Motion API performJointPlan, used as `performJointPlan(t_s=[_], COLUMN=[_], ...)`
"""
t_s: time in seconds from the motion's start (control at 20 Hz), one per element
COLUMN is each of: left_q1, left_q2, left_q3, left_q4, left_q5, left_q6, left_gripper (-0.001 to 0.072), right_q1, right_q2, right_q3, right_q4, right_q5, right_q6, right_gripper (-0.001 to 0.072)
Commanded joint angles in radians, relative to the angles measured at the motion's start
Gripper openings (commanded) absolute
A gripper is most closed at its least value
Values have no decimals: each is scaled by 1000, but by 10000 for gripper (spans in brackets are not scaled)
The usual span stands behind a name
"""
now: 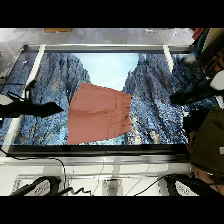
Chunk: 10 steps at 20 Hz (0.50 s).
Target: Fold the clothes and pants, and hang the long-sleeved shirts on hangers.
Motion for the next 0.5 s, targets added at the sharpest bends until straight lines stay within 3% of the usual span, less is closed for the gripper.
performJointPlan(t_s=[0.0, 0.1, 0.2, 0.25, 0.3, 0.35, 0.45], left_q1=[81, 120, 130, 130, 130, 130, 130], left_q2=[73, 176, 275, 315, 347, 371, 381], left_q3=[87, 97, 95, 85, 59, 16, -81], left_q4=[8, 9, 49, 85, 111, 122, 121], left_q5=[-1, -2, -5, -18, -19, -19, -20], left_q6=[48, 185, 214, 213, 201, 198, 195], left_gripper=[454, 454, 454, 454, 454, 454, 455], right_q1=[-32, -18, 2, 15, 30, 42, 51], right_q2=[-3, -3, -3, -3, -5, -17, -69], right_q3=[-314, -471, -602, -644, -673, -680, -667], right_q4=[301, 449, 604, 653, 681, 688, 729], right_q5=[-4, -108, -299, -396, -488, -544, -571], right_q6=[-151, -155, -150, -135, -95, -59, -50], right_gripper=[18, 18, 20, 81, 247, 349, 368])
